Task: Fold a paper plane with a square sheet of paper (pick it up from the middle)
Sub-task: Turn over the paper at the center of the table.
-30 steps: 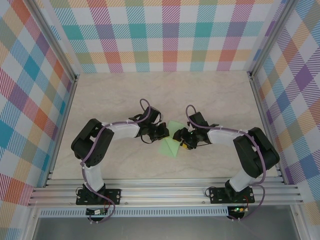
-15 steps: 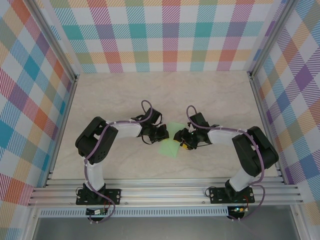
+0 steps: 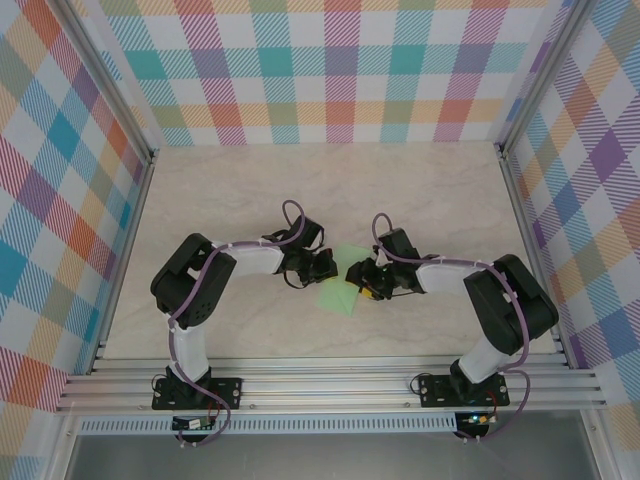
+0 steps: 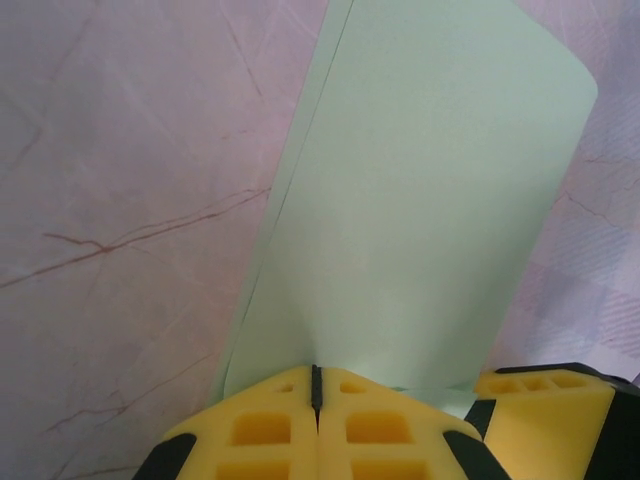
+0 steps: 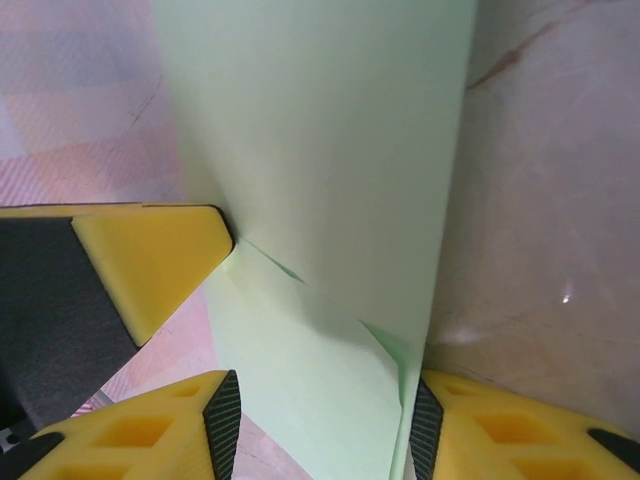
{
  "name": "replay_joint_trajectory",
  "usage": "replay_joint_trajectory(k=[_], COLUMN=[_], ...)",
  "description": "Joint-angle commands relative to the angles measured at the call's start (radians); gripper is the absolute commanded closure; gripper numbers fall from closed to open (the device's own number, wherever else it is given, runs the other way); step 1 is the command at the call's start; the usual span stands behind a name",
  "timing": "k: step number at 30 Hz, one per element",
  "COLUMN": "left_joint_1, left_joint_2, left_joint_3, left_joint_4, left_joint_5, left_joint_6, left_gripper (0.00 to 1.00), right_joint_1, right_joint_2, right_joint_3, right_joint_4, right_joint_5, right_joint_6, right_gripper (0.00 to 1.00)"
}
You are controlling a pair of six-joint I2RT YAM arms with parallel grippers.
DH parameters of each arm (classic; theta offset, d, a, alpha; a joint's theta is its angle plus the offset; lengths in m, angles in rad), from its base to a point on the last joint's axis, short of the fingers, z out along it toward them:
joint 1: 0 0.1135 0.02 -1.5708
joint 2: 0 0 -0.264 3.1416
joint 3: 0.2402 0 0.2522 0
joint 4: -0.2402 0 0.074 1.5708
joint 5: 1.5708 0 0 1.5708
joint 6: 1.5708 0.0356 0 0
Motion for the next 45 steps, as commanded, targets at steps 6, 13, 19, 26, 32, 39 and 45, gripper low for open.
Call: replay_joint_trajectory(k=[6, 13, 19, 26, 32, 39, 45], left_joint_1=[-0.006, -0.006, -0.005, 0.000, 0.007, 0.031, 0.063], left_joint_2=[-0.040, -0.084, -0.205, -0.400, -0.559, -0.706, -0.755], left_joint_3=[-0.017, -0.035, -0.063, -0.135, -0.182, -0.246, -0.273], left_joint_4=[0.022, 0.047, -0.024, -0.114, -0.229, -0.314, -0.356], left_joint_5=[-0.030, -0.039, -0.138, -0.289, -0.376, -0.483, -0.518], left_joint_6=[-0.021, -0.047, -0.049, -0.065, -0.053, -0.057, -0.066], left_gripper=[1.00, 1.00, 1.00, 0.99, 0.98, 0.96, 0.90], right_joint_1=[0.009, 0.008, 0.008, 0.009, 0.010, 0.052, 0.177], right_joint_2=[-0.021, -0.012, -0.010, -0.035, -0.100, -0.086, 0.072], right_joint_3=[-0.032, -0.036, 0.032, 0.128, 0.300, 0.569, 0.819], right_joint_4=[0.065, 0.086, 0.041, -0.114, -0.464, -0.963, -1.348], right_joint_5=[-0.029, -0.035, -0.081, -0.092, 0.008, 0.423, 0.948], right_joint_6=[-0.030, -0.052, -0.137, -0.218, -0.394, -0.494, -0.428], right_gripper=[0.54, 0.65, 0.80, 0.87, 0.93, 0.94, 0.94])
